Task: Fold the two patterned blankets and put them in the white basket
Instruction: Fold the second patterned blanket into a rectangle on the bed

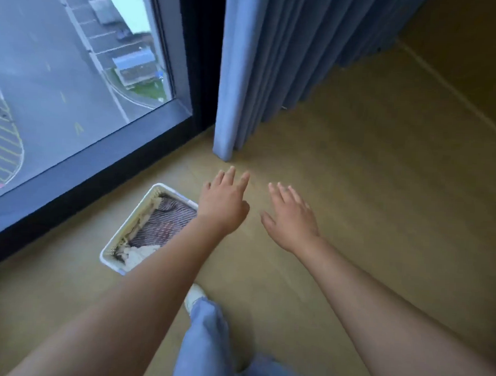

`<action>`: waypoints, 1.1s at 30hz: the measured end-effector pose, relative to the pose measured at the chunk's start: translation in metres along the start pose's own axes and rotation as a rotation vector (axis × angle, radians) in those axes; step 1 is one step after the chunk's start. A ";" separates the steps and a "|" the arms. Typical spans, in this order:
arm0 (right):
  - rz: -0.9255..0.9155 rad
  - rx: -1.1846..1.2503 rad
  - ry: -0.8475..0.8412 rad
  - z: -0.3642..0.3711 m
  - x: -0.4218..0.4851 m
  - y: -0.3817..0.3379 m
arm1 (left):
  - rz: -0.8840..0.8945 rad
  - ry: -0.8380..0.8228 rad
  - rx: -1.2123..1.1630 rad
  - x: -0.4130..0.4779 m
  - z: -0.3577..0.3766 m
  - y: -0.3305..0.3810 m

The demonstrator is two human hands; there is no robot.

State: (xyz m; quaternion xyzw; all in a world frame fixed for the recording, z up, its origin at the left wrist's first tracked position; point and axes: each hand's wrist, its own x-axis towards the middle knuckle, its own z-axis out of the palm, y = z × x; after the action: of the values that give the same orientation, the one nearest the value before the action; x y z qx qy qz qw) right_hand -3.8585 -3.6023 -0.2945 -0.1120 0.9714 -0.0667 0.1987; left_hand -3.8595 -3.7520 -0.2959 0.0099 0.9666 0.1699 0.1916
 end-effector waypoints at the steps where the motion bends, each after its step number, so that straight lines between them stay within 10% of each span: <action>1: 0.060 0.020 0.032 -0.015 -0.021 0.025 | 0.068 -0.007 0.036 0.000 -0.006 0.033; 15: 0.932 0.084 0.370 -0.057 -0.465 0.383 | 1.007 -0.123 0.375 -0.186 0.090 0.578; 33: 1.651 0.304 0.563 -0.002 -0.814 0.622 | 1.630 -0.379 0.534 -0.395 0.291 0.980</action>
State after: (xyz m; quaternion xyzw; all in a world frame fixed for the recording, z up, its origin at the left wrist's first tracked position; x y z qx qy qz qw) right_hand -3.2485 -2.8030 -0.0991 0.6732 0.7356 -0.0555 -0.0501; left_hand -3.4302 -2.7673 -0.0778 0.7695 0.6181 0.0177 0.1594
